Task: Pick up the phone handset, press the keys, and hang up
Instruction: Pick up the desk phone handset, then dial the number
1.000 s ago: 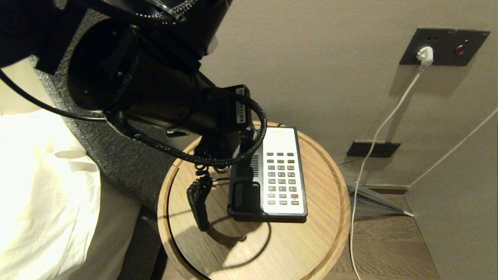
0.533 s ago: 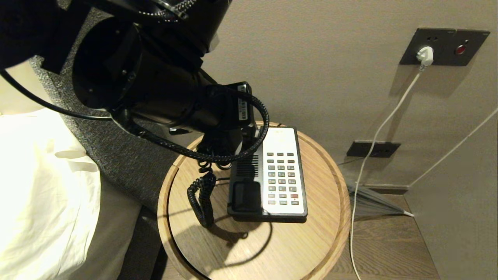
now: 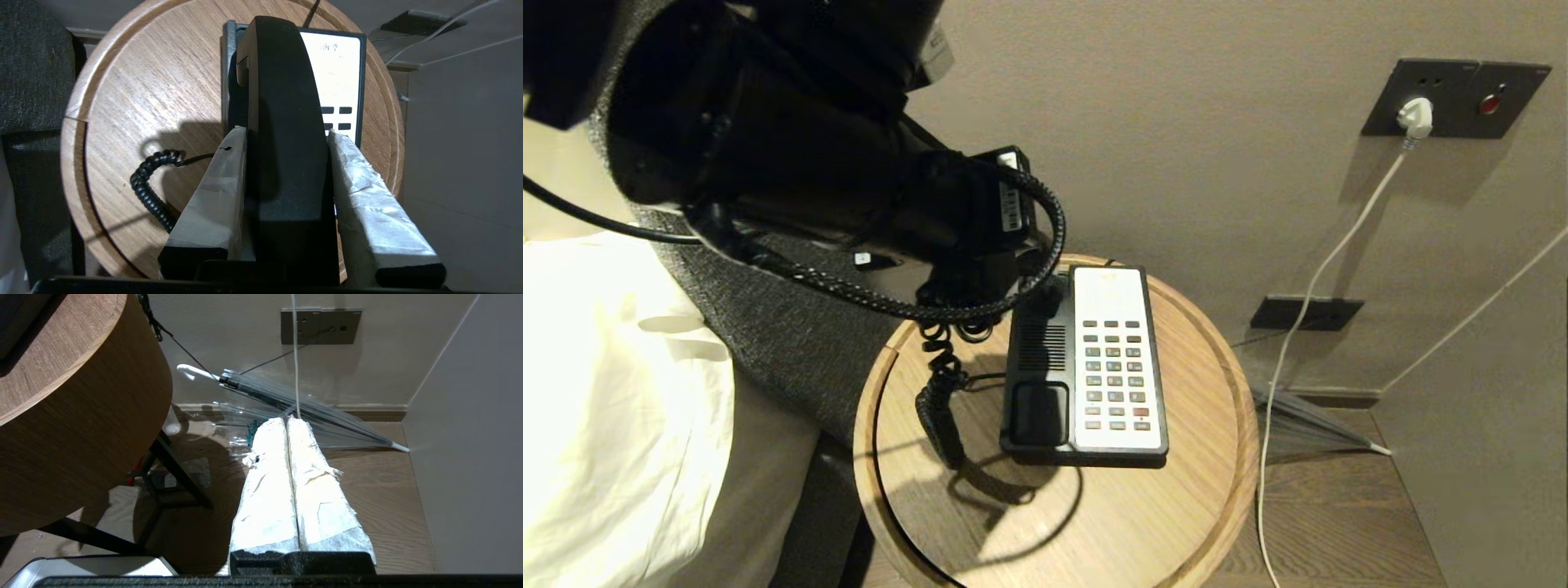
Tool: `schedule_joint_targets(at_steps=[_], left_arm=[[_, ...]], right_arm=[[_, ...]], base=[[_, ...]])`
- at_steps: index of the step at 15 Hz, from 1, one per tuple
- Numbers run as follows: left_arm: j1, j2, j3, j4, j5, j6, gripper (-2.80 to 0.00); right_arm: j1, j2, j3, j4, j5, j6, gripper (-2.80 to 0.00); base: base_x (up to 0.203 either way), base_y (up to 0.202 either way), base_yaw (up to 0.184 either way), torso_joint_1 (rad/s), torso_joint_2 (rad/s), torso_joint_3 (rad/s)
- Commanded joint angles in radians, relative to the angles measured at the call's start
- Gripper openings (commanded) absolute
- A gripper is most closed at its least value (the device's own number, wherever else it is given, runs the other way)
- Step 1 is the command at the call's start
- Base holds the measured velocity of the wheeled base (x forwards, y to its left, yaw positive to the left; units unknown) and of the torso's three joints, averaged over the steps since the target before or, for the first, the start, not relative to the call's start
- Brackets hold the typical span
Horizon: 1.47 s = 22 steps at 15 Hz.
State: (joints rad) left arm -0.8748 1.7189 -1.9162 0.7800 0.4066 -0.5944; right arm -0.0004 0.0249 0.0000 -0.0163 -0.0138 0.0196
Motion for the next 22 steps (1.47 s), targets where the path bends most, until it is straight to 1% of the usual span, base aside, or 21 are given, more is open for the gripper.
schedule_joint_targets(at_steps=[1, 3, 6, 8, 10, 14, 20, 22], left_arm=[[0.010, -0.038, 0.006, 0.008, -0.001, -0.016, -2.80], [0.026, -0.078, 0.015, 0.013, -0.013, -0.036, -2.80], [0.058, -0.144, 0.071, 0.012, -0.027, -0.058, -2.80], [0.080, -0.179, 0.103, 0.012, -0.043, -0.065, -2.80], [0.087, -0.193, 0.118, 0.012, -0.046, -0.071, -2.80], [0.127, -0.349, 0.246, 0.010, -0.073, -0.096, -2.80], [0.135, -0.454, 0.309, 0.011, -0.075, -0.182, -2.80], [0.135, -0.479, 0.313, 0.010, -0.075, -0.232, -2.80]], right_arm=[[-0.001, 0.000, 0.002, -0.001, 0.000, 0.000, -2.80], [-0.001, 0.000, 0.002, -0.001, 0.000, 0.000, -2.80], [-0.001, 0.000, 0.002, -0.001, 0.000, 0.000, -2.80], [0.000, 0.000, 0.002, -0.001, 0.000, 0.000, -2.80], [-0.001, 0.000, 0.002, -0.001, 0.000, 0.000, -2.80], [-0.001, 0.000, 0.002, -0.001, 0.002, 0.000, -2.80], [-0.001, 0.000, 0.002, -0.001, 0.000, -0.001, -2.80], [-0.001, 0.000, 0.002, -0.001, 0.000, 0.000, -2.80]], base=[[0.000, 0.000, 0.000, 0.000, 0.00, 0.000], [0.000, 0.000, 0.000, 0.000, 0.00, 0.000], [0.000, 0.000, 0.000, 0.000, 0.00, 0.000], [0.000, 0.000, 0.000, 0.000, 0.00, 0.000], [0.000, 0.000, 0.000, 0.000, 0.00, 0.000], [0.000, 0.000, 0.000, 0.000, 0.00, 0.000], [0.000, 0.000, 0.000, 0.000, 0.00, 0.000], [0.000, 0.000, 0.000, 0.000, 0.00, 0.000]])
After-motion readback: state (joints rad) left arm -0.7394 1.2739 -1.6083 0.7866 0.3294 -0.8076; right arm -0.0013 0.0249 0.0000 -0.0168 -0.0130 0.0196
